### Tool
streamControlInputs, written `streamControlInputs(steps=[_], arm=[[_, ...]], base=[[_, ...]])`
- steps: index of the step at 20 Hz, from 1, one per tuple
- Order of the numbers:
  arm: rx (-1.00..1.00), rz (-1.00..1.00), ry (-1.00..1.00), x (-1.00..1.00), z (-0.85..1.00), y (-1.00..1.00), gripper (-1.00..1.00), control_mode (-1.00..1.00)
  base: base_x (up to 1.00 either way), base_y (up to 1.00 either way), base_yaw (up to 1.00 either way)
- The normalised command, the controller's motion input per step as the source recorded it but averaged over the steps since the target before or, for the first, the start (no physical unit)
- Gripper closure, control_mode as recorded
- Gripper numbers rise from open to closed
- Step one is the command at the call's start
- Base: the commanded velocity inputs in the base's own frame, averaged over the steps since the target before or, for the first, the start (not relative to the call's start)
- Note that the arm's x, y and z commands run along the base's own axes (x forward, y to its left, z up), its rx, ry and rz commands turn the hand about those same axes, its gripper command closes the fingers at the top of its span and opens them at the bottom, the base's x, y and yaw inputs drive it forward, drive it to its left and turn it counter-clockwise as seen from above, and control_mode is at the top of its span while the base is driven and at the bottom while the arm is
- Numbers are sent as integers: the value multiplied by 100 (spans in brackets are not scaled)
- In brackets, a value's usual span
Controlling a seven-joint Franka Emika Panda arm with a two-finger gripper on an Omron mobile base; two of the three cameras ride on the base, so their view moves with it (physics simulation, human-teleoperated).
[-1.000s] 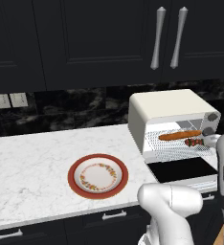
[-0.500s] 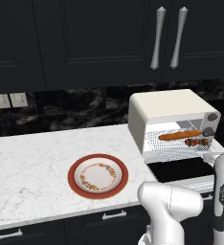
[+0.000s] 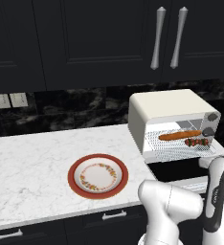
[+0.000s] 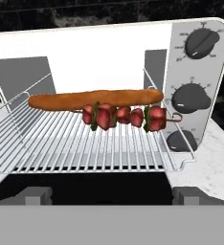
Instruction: Pick up the kebab skewer and baguette bread, and place them inside the toaster oven. Close the toaster oven door and start by setting the timer.
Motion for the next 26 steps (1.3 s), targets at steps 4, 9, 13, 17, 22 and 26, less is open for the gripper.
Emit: streamControlInputs(steps=[4, 9, 13, 17, 22, 26], arm=[[0, 1, 0, 0, 0, 0, -100, -100], [0, 0, 0, 2, 0, 0, -100, -100], [0, 0, -1, 15, 0, 0, -100, -100], [0, 0, 0, 11, 0, 0, -100, -100], [0, 3, 0, 12, 0, 0, -100, -100], [0, 3, 0, 14, 0, 0, -100, -100]], base=[[0, 0, 0], [0, 0, 0], [0, 0, 0], [0, 0, 0], [0, 0, 0], [0, 0, 0]])
